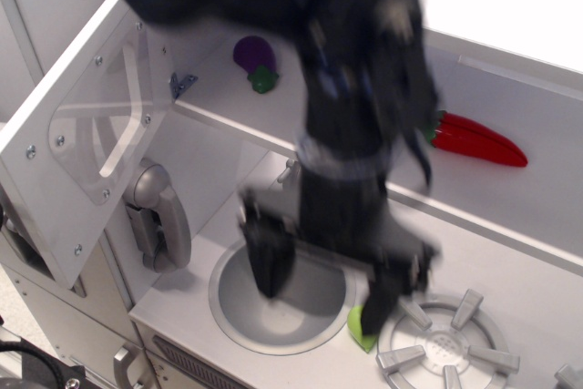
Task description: Close microwave
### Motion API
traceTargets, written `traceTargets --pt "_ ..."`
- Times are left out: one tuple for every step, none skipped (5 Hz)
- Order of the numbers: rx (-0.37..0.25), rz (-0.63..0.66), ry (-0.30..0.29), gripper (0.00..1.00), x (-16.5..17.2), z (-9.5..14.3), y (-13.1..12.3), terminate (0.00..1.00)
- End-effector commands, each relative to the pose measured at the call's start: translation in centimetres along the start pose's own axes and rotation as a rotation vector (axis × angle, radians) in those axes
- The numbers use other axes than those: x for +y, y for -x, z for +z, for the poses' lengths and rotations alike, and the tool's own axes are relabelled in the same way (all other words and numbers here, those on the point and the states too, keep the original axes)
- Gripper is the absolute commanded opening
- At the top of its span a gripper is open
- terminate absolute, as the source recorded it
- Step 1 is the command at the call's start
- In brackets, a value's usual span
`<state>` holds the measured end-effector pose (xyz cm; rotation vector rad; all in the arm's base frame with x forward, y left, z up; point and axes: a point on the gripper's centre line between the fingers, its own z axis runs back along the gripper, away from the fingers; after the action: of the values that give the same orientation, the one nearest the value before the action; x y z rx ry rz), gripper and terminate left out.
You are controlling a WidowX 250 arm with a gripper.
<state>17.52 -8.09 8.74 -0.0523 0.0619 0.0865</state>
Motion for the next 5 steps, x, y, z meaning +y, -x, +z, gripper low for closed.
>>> traceTargets --pt "-0.100 0.040 0.132 1.00 4.6 6.5 -1.0 0.00" --pt "-0.141 0.068 0.146 1.00 8.0 8.3 -1.1 0.00" --pt "-0.124 0.088 0.104 1.00 11.0 8.5 -1.3 0.00" --pt "-0.148 0.104 0.096 1.00 13.3 8.6 -1.2 0.00" --pt "-0.183 0.152 0.035 1.00 15.6 8.4 -1.9 0.00"
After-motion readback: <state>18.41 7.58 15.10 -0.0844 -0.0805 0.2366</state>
